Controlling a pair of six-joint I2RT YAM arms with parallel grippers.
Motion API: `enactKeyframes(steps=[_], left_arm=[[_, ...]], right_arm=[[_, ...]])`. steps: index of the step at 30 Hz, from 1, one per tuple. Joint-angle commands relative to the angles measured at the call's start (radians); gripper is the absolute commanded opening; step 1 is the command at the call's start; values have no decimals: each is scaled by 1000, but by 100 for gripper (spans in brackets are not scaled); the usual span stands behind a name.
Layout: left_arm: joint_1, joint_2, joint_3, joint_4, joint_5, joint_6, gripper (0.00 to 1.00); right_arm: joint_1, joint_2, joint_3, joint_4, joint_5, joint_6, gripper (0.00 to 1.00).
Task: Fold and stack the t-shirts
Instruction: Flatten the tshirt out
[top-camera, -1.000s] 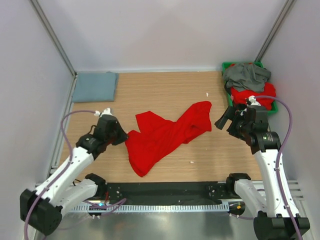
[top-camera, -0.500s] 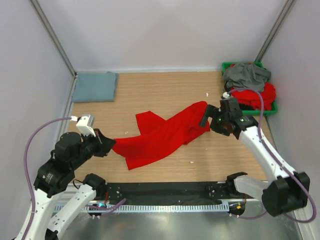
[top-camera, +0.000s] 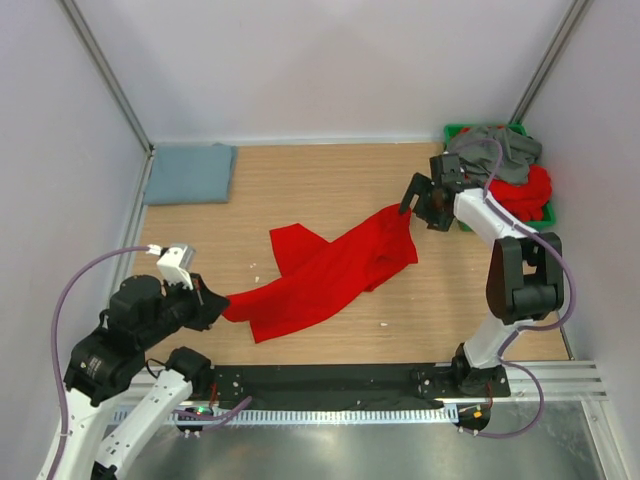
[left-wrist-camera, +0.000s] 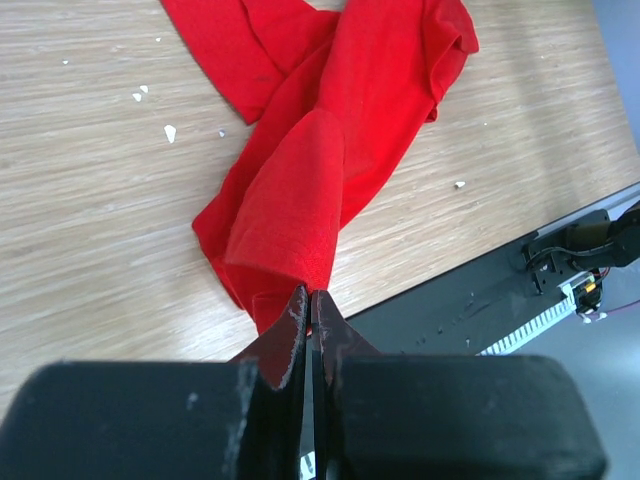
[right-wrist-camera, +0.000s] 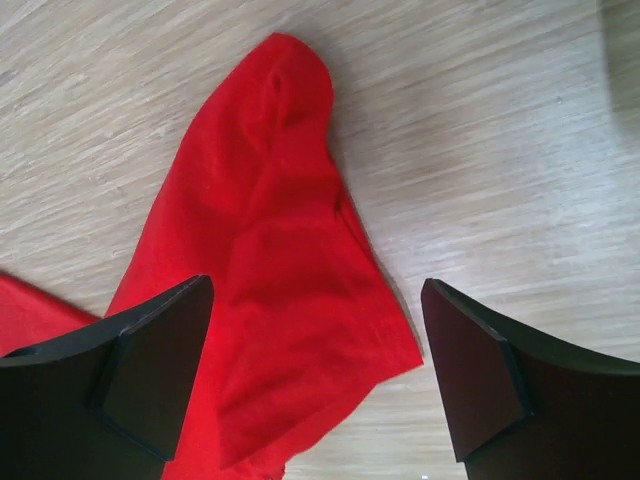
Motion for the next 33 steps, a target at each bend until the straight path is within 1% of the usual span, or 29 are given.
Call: enactKeyframes(steps=[1, 2, 3, 4, 6, 7, 8, 10, 15, 19, 23, 27, 29, 32, 33], left_arm=[[8, 5, 4, 6, 34, 29, 0], [12, 2, 4, 5, 31, 28, 0], [15, 4, 4, 5, 31, 29, 0], [21, 2, 3, 8, 35, 29, 0], [28, 10, 3, 8, 37, 31, 0], [34, 13, 4, 8, 45, 32, 0], [35, 16, 4, 10, 46, 34, 0], [41, 27, 4, 10, 51, 35, 0], [51, 36, 6, 10, 52, 37, 0], [55, 30, 4, 10, 46, 34, 0], [58, 31, 3, 10, 46, 32, 0], [58, 35, 3, 10, 45, 31, 0], [60, 35, 4, 10, 43, 32, 0], [63, 33, 4, 10, 43, 32, 0], [66, 35, 3, 10, 45, 32, 0]], right_arm=[[8, -11, -11, 6, -13, 5, 90], [8, -56, -52, 22, -4, 28, 89], [7, -77, -132, 52, 28, 42, 85], [1, -99, -167, 60, 29, 52, 82], [2, -152, -261, 94, 13, 77, 71], [2, -169, -290, 108, 15, 85, 69], [2, -197, -316, 120, -26, 100, 69], [2, -206, -365, 143, -30, 103, 69], [2, -191, -410, 190, -56, 112, 65], [2, -162, -413, 220, -56, 111, 63], [2, -128, -410, 243, -54, 105, 58], [2, -117, -418, 258, -51, 108, 48], [2, -120, -427, 267, -50, 111, 46], [2, -131, -438, 270, -40, 108, 35], [0, -134, -442, 272, -39, 109, 29]])
